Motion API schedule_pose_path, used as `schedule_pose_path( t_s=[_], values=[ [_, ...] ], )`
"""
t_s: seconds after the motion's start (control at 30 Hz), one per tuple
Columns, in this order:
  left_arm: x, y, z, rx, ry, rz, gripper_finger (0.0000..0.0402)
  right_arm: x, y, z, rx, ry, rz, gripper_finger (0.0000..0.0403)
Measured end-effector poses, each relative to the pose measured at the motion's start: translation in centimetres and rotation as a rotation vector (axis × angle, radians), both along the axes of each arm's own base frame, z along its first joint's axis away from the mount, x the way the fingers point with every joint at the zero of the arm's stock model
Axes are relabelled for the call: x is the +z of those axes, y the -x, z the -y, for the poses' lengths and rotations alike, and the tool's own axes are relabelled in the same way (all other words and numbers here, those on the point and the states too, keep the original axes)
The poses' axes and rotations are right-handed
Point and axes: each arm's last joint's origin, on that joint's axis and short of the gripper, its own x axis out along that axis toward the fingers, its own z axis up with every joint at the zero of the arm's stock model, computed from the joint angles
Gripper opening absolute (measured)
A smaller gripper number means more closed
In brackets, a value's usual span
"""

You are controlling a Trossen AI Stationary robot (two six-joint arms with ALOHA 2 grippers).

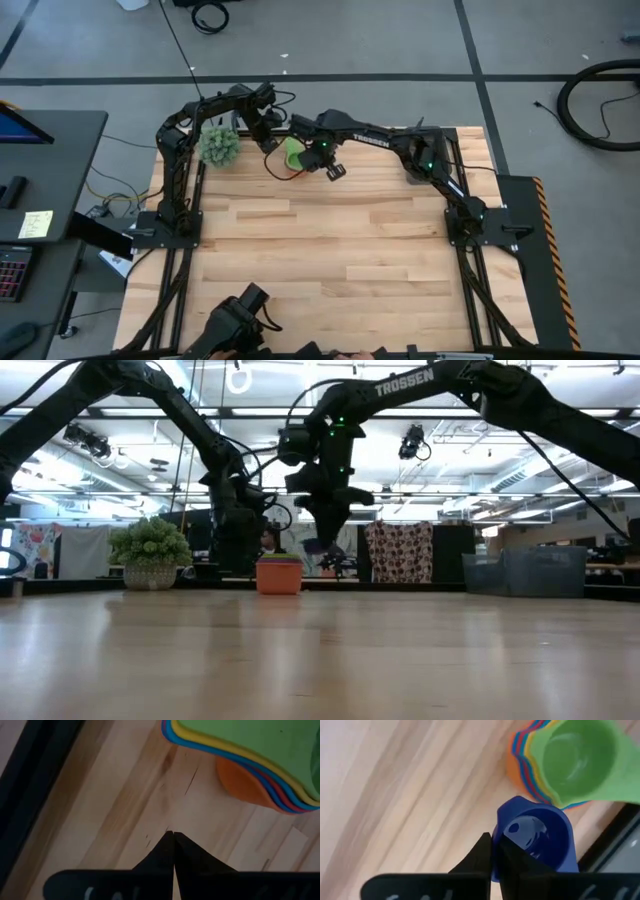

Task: Nest measuring cups in basket
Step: Stack the dark blue measuring cup on top of the green measuring cup

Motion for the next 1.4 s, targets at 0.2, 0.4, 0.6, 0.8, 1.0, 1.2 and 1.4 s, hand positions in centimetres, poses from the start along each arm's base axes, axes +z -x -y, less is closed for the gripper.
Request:
schedule_pose_path(
  t_s=[0.2,0.4,0.6,0.8,1.0,1.2,1.4],
  values=[
    [0.0,0.6,-0.3,0.024,0.029,0.017,0.0007,0.5,-1.1,0.3,0.025,0.069,0.106,0.0014],
    [0.9,1.9,-0.9,0.062,0.031,0.046,0.0007,0.8,-1.8,0.2,0.057,0.020,0.205,0.0014],
    [1.8,3.2,-1.6,0.097,0.008,0.061,0.0007,0.9,-2.1,-0.2,0.106,-0.085,0.265,0.0014],
    [2.7,3.8,-1.8,0.111,-0.017,0.079,0.0007,-0.4,-2.4,0.1,0.115,-0.069,0.288,0.0014],
    [3.2,3.9,-1.7,0.110,-0.029,0.093,0.0007,-1.6,-2.2,0.2,0.149,-0.033,0.235,0.0014],
    [3.2,3.9,-1.7,0.110,-0.029,0.093,0.0007,-1.5,-2.5,0.3,0.156,-0.026,0.270,0.0054],
    [3.2,3.8,-1.7,0.109,-0.029,0.093,0.0007,-1.4,-2.6,0.3,0.118,-0.011,0.274,0.0086]
  ],
)
